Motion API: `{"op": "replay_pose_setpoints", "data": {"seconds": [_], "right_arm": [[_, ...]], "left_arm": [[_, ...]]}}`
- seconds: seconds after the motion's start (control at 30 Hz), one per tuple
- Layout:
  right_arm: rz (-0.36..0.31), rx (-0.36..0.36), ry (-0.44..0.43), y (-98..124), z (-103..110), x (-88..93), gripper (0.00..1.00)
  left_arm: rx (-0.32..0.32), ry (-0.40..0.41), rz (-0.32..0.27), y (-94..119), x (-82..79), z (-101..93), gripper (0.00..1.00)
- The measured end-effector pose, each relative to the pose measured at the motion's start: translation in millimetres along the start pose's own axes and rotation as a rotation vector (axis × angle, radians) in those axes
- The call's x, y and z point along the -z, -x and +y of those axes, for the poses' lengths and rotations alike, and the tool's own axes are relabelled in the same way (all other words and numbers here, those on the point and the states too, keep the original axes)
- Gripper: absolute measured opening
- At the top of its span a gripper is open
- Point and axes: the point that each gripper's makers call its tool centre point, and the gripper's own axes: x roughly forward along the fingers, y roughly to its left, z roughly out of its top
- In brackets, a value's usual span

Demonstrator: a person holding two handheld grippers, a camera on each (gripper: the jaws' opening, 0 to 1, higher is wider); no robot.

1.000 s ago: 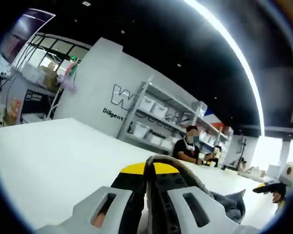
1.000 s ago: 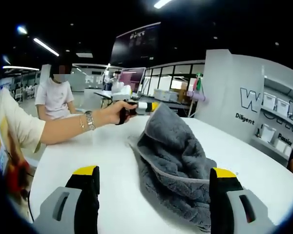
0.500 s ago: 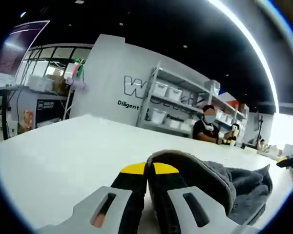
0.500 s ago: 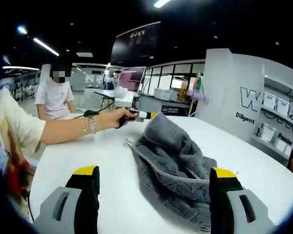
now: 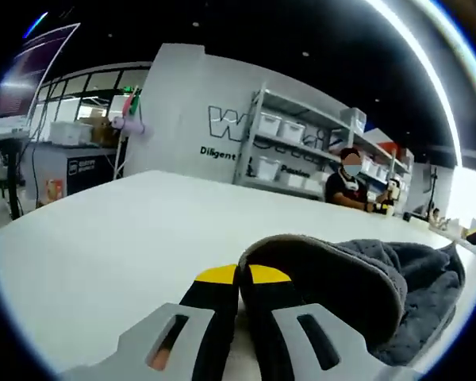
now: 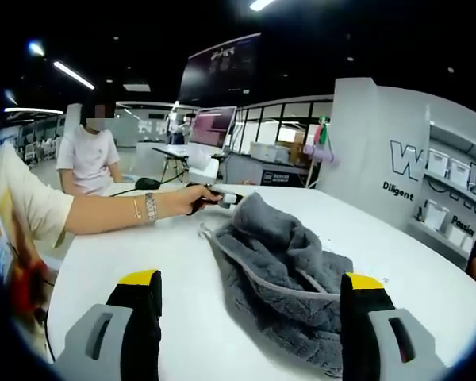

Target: Fold the towel on the table until its edges align and the towel forms a compact rectangular stack.

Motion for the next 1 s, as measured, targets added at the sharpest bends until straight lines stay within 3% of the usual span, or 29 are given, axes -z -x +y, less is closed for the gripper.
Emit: {"op": "replay_pose_setpoints", "data": {"seconds": [0.13, 0.33, 0.5, 0.77, 1.0], "right_arm": [[-0.008, 0.002, -0.005, 1, 0, -0.7, 0.95], [-0.006, 0.005, -0.006, 0, 0, 1.2, 0.95], [0.001, 0.003, -0.005, -1, 1, 3.4, 0.95], [0.004, 0.005, -0.003, -1, 1, 4.5, 0.95], [0.019, -0.006, -0.003, -3, 4, 7.2, 0.96]], "left_arm": [[-0.009, -0.030, 0.024, 2, 9.0, 1.4, 0.03], [-0.026, -0.196, 0.073, 2, 17.5, -0.6, 0.03], [-0.030, -0.250, 0.099, -1, 25.1, -0.6, 0.03], [-0.021, -0.238, 0.106, -1, 24.3, 0.7, 0.05], [0.005, -0.200, 0.080, 8, 15.2, -6.1, 0.13]]}}
